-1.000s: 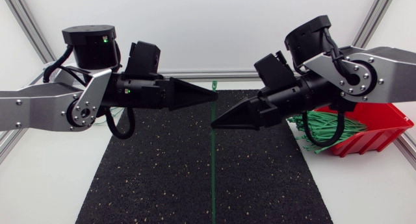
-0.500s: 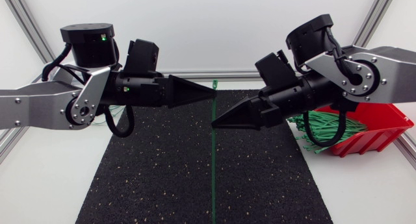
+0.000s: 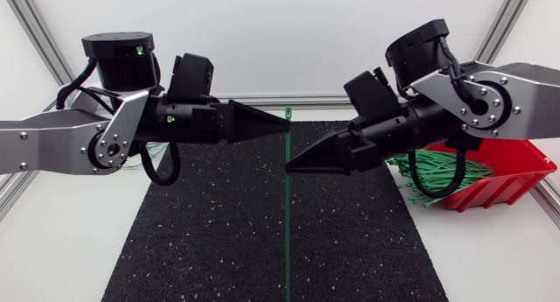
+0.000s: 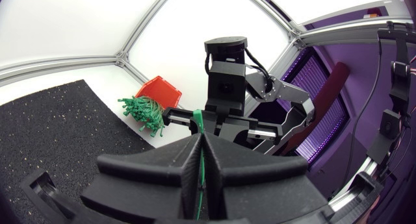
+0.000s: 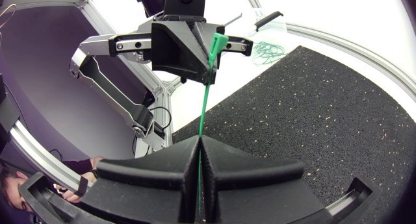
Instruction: Take a green cable tie from the red box, thread the tail through the head to close it, then place it in the transparent bin on the left.
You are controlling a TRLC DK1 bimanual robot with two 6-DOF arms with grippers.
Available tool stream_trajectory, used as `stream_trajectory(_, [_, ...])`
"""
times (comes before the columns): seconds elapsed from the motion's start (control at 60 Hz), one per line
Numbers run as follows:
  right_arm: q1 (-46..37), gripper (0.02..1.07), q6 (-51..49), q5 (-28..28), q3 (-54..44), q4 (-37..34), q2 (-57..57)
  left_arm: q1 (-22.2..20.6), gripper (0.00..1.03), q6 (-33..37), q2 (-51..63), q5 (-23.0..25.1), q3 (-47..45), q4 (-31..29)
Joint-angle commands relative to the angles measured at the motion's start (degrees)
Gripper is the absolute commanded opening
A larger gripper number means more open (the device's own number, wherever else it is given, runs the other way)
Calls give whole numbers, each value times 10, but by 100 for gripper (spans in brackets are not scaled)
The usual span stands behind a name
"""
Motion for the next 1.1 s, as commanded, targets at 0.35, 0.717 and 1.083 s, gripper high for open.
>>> stream_trajectory(0.35, [-43,58,-10,-1,-8,-49,-18,82,4,-45,8,1,70,-126])
stream_trajectory(0.717, [-2,93,-220,136,-1,-99,-26,113,4,-46,74,55,107,-219])
stream_trajectory(1.083, [144,102,-492,408,-80,-54,-62,111,4,-43,92,84,104,-219])
